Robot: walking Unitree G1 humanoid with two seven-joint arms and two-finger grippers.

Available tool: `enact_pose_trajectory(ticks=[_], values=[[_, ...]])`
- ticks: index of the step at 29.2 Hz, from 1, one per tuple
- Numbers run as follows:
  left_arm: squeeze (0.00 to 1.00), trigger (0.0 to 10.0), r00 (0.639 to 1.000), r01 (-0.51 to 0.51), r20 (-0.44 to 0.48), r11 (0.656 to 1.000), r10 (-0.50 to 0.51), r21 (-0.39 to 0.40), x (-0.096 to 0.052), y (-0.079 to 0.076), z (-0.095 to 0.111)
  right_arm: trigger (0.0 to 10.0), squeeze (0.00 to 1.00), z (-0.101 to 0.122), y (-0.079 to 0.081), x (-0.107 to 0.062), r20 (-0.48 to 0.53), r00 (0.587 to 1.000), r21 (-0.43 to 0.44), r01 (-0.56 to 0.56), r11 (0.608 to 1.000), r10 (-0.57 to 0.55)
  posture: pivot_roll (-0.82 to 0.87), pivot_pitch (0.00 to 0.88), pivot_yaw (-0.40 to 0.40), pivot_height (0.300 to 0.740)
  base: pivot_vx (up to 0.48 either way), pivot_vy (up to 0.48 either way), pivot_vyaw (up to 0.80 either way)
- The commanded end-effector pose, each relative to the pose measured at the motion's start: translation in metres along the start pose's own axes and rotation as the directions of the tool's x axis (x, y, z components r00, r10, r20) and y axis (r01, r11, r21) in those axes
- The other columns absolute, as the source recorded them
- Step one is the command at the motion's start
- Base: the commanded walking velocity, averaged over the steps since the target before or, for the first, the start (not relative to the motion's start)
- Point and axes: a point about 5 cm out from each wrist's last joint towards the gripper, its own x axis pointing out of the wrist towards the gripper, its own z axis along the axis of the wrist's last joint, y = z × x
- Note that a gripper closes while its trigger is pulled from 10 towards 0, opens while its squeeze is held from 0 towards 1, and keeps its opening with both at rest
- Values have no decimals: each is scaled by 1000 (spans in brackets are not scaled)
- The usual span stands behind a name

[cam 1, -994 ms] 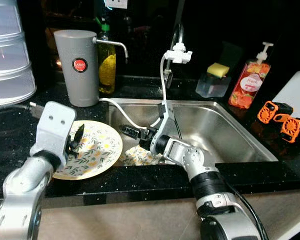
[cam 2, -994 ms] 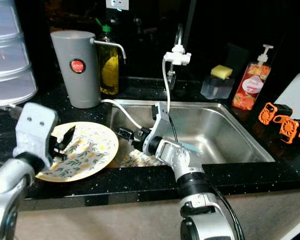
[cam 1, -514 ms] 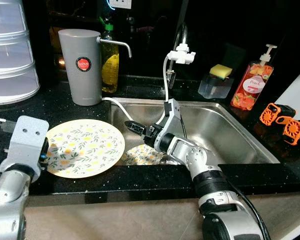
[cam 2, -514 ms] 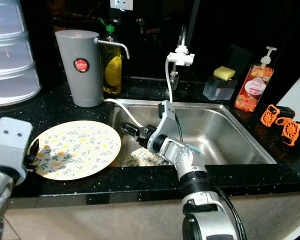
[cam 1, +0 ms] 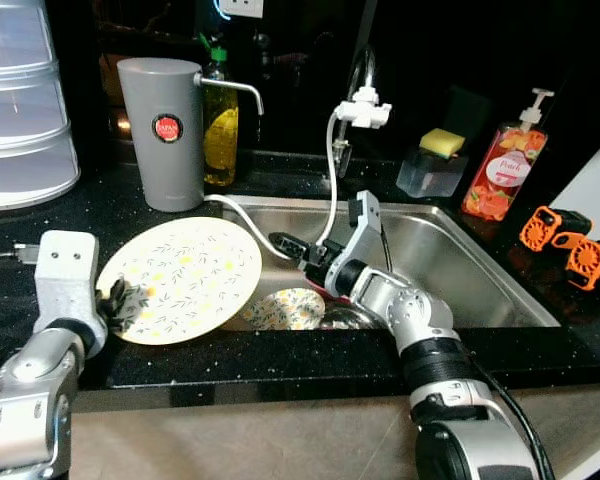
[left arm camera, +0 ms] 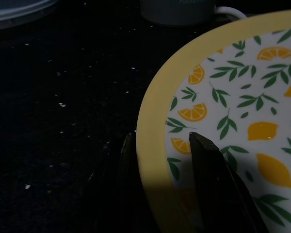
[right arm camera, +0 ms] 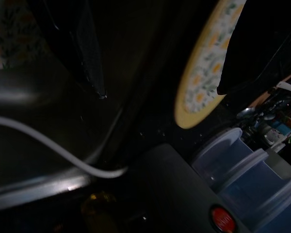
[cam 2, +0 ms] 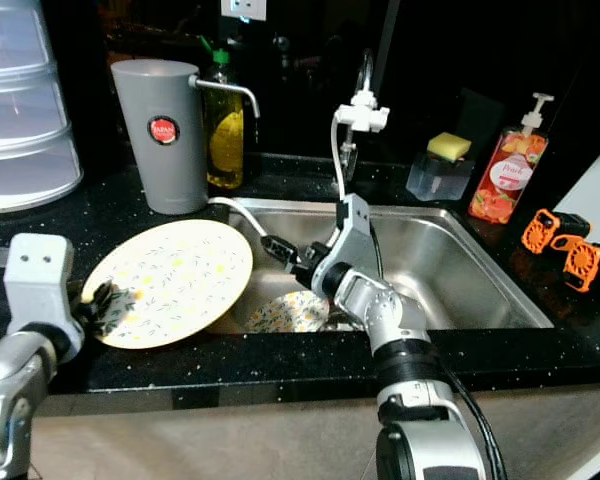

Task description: Kitchen organization

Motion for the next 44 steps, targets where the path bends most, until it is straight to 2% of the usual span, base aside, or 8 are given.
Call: enact_pose_trajectory(ticks=[1, 8, 16, 23, 27, 33, 38, 44], values=[[0, 10000, 994, 18, -103, 1000, -20, -20, 5, -8, -19, 10000, 0, 8, 2, -1, 28, 1000, -11, -9, 1000, 9, 170, 61, -123, 740, 0, 0, 0], [0, 10000, 991, -25, -135, 1000, 24, -2, 6, -9, -20, 10000, 0, 26, 25, 1, 95, 990, -133, -90, 987, 103, 176, 64, -123, 740, 0, 0, 0], [0, 10000, 995, -11, -97, 1000, 10, -7, 6, -16, -8, 10000, 0, 4, 50, 1, -96, 978, -376, -206, 903, 183, 172, 68, -123, 740, 0, 0, 0], [0, 10000, 957, 21, 288, 999, -31, 39, -1, -25, 64, 10000, 0, -4, 53, 3, -112, 978, -423, -205, 883, 173, 171, 65, -118, 740, 0, 0, 0], [0, 10000, 926, 36, 374, 998, -53, 54, -6, -31, 82, 10000, 0, -7, 52, 5, -117, 981, -425, -188, 885, 153, 172, 63, -116, 740, 0, 0, 0], [0, 10000, 958, 47, 282, 999, -48, 13, -4, -28, 71, 10000, 0, -12, 49, 7, -127, 986, -439, -154, 885, 109, 172, 63, -115, 740, 0, 0, 0], [0, 10000, 998, 4, 58, 984, 6, -176, -1, -23, 24, 10000, 0, -15, 45, 10, -129, 989, -445, -125, 887, 75, 180, 66, -122, 740, 0, 0, 0], [0, 10000, 998, -59, -47, 971, 50, -230, 1, -18, 3, 10000, 0, -15, 45, 10, -130, 989, -445, -124, 887, 73, 183, 65, -128, 740, 0, 0, 0]])
